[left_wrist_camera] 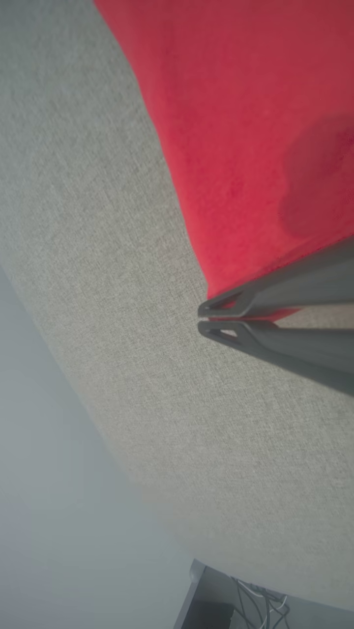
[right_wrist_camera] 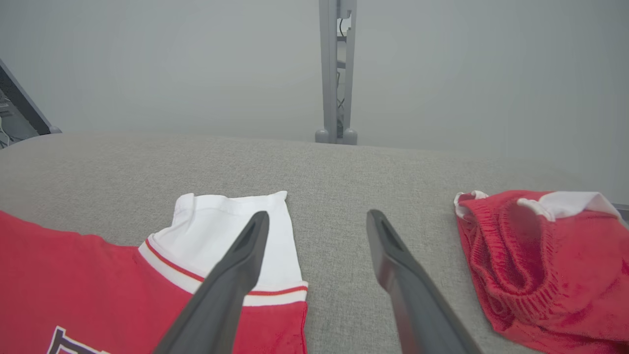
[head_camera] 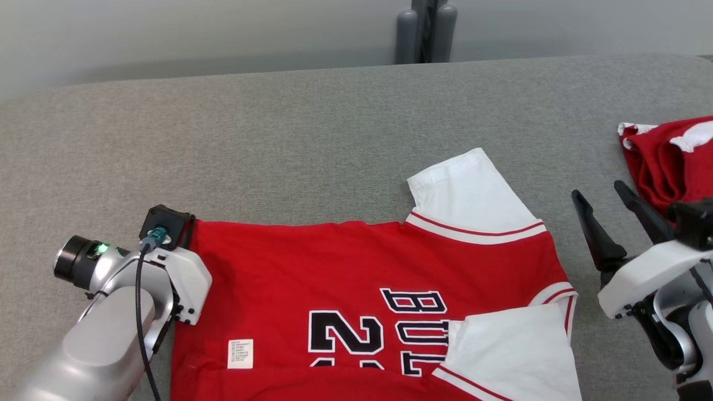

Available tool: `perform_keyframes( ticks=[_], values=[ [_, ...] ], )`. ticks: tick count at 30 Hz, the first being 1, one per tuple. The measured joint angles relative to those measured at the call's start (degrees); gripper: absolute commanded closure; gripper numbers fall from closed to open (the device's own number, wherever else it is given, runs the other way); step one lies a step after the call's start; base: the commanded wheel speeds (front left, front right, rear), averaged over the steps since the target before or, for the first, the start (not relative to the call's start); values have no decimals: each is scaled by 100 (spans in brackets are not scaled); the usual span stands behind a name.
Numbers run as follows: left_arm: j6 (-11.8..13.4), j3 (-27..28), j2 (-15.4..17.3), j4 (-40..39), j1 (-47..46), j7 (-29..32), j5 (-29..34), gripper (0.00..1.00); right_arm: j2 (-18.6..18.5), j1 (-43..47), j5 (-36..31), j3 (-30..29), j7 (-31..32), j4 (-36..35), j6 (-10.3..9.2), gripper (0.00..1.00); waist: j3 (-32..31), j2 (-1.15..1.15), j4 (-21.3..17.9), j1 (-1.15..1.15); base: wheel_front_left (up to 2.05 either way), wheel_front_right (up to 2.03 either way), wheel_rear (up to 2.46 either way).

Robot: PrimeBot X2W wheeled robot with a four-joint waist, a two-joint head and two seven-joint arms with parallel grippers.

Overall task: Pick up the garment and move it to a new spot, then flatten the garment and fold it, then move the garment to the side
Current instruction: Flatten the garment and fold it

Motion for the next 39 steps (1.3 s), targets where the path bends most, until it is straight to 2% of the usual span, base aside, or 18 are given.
perform_keyframes(
  ticks=[4,12,16,18,19,22,30,39],
  values=[
    [54,-53,-98,-221,-29,-81,63,100,60,-414,8,19,242,246,0,0,1,0,231,0,0,0,0],
    [129,-174,-176,-632,-105,-100,193,100,86,-1165,286,135,803,1183,0,0,117,0,529,0,0,0,0],
    [160,-220,-191,-837,-188,-90,244,100,-23,-1657,323,352,1012,1752,0,0,218,0,681,0,0,0,0],
    [178,-246,-201,-929,-195,-87,259,100,25,-1885,561,379,1168,2053,0,0,267,0,763,0,0,0,0],
    [181,-269,-203,-1004,-221,-63,293,100,142,-2111,935,348,1358,2365,0,0,328,0,831,0,0,0,0],
    [186,-311,-236,-1089,-279,-46,304,100,27,-2438,982,539,1557,2785,0,0,407,0,950,0,0,0,0],
    [186,-381,-315,-1189,-318,-48,321,100,-85,-3034,1132,911,1751,3661,0,0,555,0,1158,0,0,0,0],
    [177,-402,-321,-1199,-340,-94,309,100,-69,-3381,1316,1371,1731,4061,0,0,623,0,1221,0,0,0,0]
  ],
)
